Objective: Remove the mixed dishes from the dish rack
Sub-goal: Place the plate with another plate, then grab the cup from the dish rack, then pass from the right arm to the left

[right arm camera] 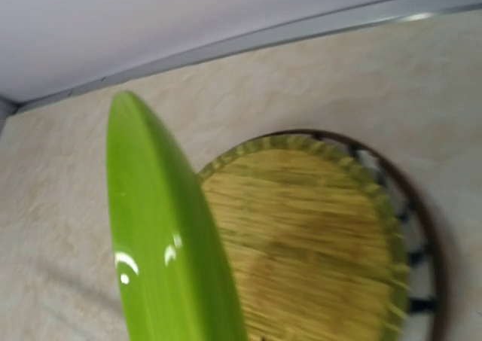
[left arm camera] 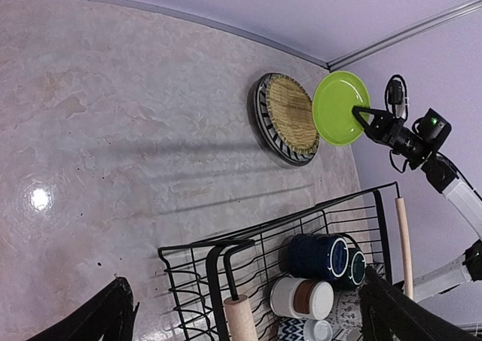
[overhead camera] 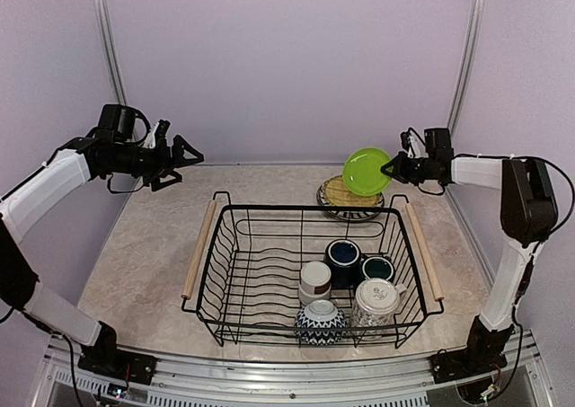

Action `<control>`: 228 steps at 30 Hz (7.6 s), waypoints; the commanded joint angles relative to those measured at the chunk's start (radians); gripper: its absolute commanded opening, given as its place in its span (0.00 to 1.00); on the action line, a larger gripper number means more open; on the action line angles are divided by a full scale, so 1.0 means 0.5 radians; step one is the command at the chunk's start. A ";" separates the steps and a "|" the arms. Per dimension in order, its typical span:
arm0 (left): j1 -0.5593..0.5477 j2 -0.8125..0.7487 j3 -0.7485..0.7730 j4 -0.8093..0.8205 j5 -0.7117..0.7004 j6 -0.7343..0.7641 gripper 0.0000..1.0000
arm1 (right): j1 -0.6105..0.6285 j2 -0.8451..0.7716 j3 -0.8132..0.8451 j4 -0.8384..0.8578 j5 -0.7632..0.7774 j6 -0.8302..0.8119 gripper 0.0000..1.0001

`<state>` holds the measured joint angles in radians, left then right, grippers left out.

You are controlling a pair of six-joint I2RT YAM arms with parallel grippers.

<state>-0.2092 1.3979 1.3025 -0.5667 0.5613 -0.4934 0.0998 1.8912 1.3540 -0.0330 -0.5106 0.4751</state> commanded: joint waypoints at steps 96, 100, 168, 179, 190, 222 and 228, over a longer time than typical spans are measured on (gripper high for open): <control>0.041 -0.148 0.433 0.222 -0.362 -0.118 0.99 | 1.229 -1.073 0.001 -1.174 1.175 -0.489 0.90; 0.047 -0.179 0.319 0.229 -0.400 -0.040 0.99 | 1.462 -0.879 0.129 -1.225 1.277 -0.472 0.97; 0.007 -0.217 0.178 0.234 -0.250 0.049 0.99 | 1.970 -0.213 0.528 -1.789 1.204 -0.467 0.28; -0.066 -0.136 0.198 0.316 0.146 0.004 0.99 | 1.803 -0.599 0.203 -0.706 1.359 -0.243 0.00; -0.289 0.036 0.092 0.741 0.809 -0.352 0.98 | 1.591 -0.859 -0.338 0.667 0.763 -0.028 0.00; -0.616 0.209 -0.047 1.492 1.346 -0.816 0.36 | 1.595 -0.448 -0.357 1.432 0.303 0.377 0.00; -0.628 0.218 -0.042 1.508 1.359 -0.830 0.11 | 1.599 -0.504 -0.456 1.508 0.341 0.408 0.13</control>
<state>-0.5034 1.4990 1.2850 0.1585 1.2053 -0.8917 0.8974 1.6478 1.1637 0.6754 -0.3725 0.6762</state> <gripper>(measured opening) 0.180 0.669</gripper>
